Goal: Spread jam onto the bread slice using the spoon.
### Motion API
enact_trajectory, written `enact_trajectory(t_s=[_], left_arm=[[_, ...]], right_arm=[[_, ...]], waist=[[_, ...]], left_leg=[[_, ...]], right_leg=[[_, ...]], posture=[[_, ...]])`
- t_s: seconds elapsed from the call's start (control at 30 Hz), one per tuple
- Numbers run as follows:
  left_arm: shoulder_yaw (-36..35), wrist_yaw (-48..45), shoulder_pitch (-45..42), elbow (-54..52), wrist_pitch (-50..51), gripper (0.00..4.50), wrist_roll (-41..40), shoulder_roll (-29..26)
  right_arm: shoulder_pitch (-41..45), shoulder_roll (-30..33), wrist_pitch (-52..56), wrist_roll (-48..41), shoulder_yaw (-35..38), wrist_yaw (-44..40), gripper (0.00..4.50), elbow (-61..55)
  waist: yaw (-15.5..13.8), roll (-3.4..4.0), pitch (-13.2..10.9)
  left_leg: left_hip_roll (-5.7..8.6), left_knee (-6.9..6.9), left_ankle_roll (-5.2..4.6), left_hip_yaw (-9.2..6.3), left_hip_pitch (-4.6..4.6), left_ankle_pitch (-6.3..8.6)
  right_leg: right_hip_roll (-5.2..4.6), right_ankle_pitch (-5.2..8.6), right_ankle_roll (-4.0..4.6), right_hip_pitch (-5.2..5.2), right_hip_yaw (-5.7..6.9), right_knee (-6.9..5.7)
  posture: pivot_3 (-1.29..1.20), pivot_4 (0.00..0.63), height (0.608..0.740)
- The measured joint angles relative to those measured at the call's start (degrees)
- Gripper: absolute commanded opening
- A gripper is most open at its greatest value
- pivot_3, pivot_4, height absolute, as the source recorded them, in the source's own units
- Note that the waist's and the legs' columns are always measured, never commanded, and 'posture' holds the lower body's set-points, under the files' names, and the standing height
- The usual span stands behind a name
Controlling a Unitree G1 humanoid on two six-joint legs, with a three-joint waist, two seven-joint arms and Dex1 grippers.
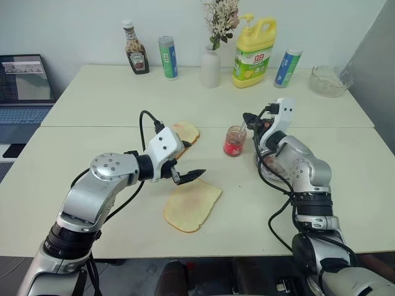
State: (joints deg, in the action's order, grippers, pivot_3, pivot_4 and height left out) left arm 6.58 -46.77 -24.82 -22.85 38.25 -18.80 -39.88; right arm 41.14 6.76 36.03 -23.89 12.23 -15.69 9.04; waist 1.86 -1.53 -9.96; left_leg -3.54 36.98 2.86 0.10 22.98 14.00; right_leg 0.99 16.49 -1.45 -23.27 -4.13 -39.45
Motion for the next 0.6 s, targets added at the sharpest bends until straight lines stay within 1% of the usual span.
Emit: enact_trajectory(t_s=[0.17, 0.37, 0.6], left_arm=[[0.03, 0.00, -0.01, 0.00, -0.04, 4.50, 0.02, 0.02], [0.32, -0.01, -0.01, 0.19, -0.58, 4.50, 0.12, 0.09], [0.44, -0.01, -0.02, 0.27, -1.12, 4.50, 0.44, 0.26]], right_arm=[[0.72, -0.59, 1.58, -2.43, 1.00, 2.09, 0.02, -1.01], [0.72, -1.44, 3.95, -6.47, 4.44, 5.98, 0.02, -4.36], [0.72, -3.19, 6.02, -10.65, 8.08, 10.49, 0.02, -4.60]], waist=[[-0.01, 0.00, 0.00], [0.01, 0.00, 0.00], [0.02, 0.01, 0.00]], left_leg=[[0.00, -0.01, 0.00, -0.01, 0.01, 0.00], [-0.01, -0.02, 0.00, -0.01, 0.01, 0.00], [0.00, -0.02, 0.00, 0.00, 0.03, 0.00]], right_leg=[[0.00, 0.00, 0.00, 0.00, 0.01, 0.01], [0.00, 0.00, 0.00, -0.01, 0.00, 0.02], [0.00, 0.00, 0.00, -0.01, 0.00, 0.04]], posture=[[0.00, 0.150, 0.740], [0.00, 0.150, 0.740], [0.00, 0.150, 0.740]])
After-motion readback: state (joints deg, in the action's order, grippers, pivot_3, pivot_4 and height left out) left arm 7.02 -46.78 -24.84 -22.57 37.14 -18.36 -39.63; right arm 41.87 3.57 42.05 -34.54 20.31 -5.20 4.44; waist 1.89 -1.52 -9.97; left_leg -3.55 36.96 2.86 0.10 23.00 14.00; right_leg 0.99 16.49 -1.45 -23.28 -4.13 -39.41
